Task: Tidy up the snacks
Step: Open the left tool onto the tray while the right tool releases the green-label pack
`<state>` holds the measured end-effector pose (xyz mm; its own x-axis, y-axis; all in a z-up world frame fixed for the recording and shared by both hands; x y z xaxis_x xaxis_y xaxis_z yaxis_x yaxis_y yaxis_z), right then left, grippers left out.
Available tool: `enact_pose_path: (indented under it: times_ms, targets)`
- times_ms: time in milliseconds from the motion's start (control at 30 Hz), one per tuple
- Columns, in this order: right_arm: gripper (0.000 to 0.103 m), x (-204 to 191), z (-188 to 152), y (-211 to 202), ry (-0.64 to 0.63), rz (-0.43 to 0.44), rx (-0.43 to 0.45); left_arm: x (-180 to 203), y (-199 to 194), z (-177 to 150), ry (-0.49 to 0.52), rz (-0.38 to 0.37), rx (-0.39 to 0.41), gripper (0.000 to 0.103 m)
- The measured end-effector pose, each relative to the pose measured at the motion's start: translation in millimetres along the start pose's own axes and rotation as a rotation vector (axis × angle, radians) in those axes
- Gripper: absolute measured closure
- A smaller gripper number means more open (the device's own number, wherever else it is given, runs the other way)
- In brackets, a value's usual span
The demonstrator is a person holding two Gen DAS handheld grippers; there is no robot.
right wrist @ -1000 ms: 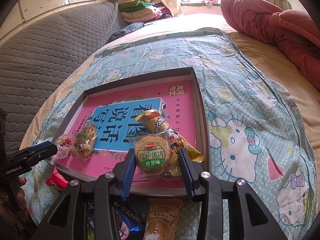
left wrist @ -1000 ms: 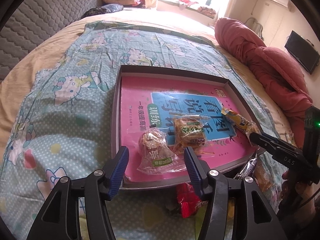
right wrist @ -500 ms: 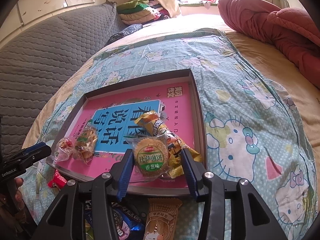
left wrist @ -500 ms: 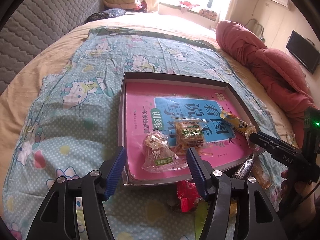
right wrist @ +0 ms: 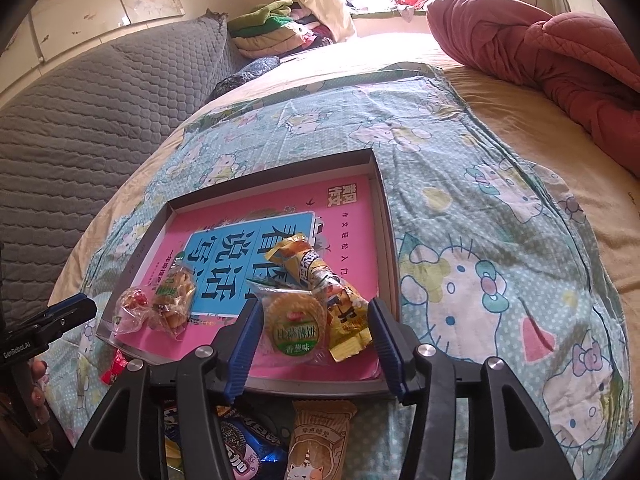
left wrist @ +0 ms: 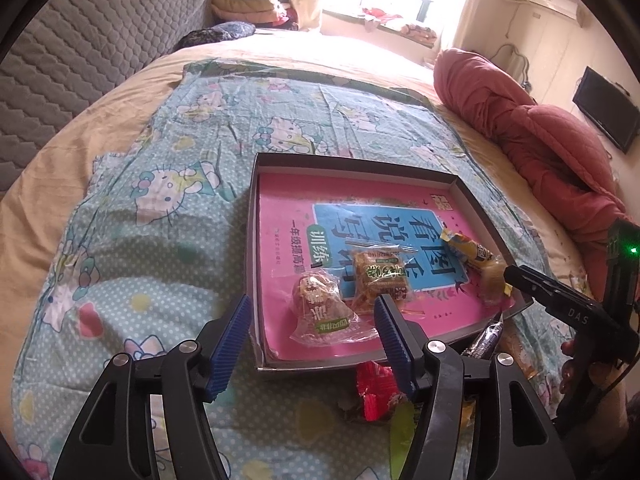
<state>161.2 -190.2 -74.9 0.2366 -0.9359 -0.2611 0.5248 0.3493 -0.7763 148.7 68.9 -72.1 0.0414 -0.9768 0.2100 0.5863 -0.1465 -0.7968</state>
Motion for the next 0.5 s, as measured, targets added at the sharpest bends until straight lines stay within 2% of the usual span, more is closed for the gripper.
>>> enact_pose_path:
  times_ms: [333,400,500]
  targets:
    - [0.048,-2,3,-7,-0.005,0.003,0.025,2,-7,3,0.005,-0.005,0.015,0.037]
    - [0.048,-4,4,-10,-0.008,0.013,0.035,3,-10,4,0.006,-0.007,0.021,0.033]
    - [0.041,-8,6,-17,-0.017,0.020,0.055,4,-14,5,0.003,-0.017,0.032,0.030]
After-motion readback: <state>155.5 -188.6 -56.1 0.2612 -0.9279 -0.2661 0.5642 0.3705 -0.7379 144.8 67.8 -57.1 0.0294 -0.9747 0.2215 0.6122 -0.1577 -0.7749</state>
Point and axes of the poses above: each gripper's, at about its wrist camera, not at the fingertips, and y roughly the way its jaws point, x to its right, z to its top, the point moved 5 cm from there along y, roughly the way its jaws point, and after that the axes turned 3 degrees about -x, right-handed, at the moved point
